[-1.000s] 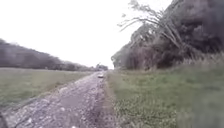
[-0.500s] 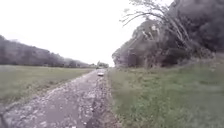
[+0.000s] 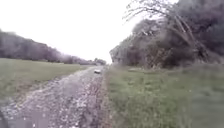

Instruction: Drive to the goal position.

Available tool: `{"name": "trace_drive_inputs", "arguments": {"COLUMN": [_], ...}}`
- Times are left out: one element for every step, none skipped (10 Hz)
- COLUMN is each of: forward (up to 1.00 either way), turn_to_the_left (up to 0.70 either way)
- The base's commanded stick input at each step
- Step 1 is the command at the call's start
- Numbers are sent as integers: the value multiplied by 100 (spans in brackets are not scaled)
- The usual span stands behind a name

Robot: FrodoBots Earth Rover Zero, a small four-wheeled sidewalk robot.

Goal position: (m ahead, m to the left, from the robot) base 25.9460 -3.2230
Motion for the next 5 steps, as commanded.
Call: {"name": "trace_drive_inputs", "arguments": {"forward": [100, 100, 100, 100, 100], "turn_to_the_left": [22, 27, 27, 27, 27]}}
